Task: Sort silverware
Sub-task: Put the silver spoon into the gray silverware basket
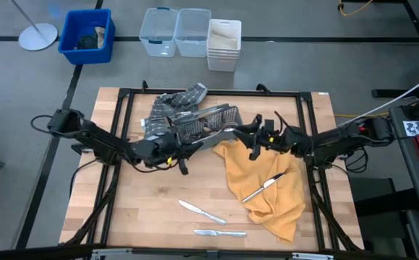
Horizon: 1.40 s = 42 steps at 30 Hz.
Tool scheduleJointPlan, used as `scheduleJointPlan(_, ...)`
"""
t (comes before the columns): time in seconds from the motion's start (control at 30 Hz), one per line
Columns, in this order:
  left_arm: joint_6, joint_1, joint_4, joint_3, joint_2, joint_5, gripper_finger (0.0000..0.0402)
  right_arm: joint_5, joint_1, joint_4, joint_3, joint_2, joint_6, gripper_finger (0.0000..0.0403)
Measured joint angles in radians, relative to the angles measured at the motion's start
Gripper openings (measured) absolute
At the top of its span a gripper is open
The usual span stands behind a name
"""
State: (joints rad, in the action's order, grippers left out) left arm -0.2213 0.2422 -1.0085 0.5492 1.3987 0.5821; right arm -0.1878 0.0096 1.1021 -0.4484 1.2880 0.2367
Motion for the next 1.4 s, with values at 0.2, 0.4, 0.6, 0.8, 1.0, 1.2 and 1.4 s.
scheduleJointPlan(0.2, -0.004, -0.001, -0.082, 0.005, 0.069, -0.002, 0.0000, 0.078, 0.003, -0.049, -0.076, 0.027, -0.086, 0.0122)
scheduleJointPlan(0.4, -0.006, -0.001, -0.084, 0.006, 0.072, -0.002, 0.0000, 0.084, 0.002, -0.063, -0.094, 0.029, -0.090, 0.0122)
scheduleJointPlan(0.6, -0.006, 0.000, -0.071, 0.006, 0.072, -0.003, 0.0000, 0.083, 0.002, -0.045, -0.095, 0.029, -0.116, 0.0122)
scheduleJointPlan(0.8, 0.000, 0.000, -0.048, 0.006, 0.072, -0.004, 0.0000, 0.083, 0.003, -0.018, -0.095, 0.029, -0.118, 0.0122)
scheduleJointPlan(1.0, -0.004, 0.001, -0.027, 0.006, 0.072, -0.006, 0.0000, 0.060, 0.002, -0.004, -0.095, 0.029, -0.121, 0.0081)
scheduleJointPlan(1.2, -0.007, 0.002, -0.026, 0.006, 0.071, -0.010, 0.0000, 0.056, 0.002, -0.010, -0.095, 0.028, -0.145, 0.0016)
scheduleJointPlan(1.4, -0.008, 0.001, -0.021, 0.006, 0.071, -0.009, 0.0006, 0.062, 0.002, -0.011, -0.095, 0.028, -0.145, 0.0028)
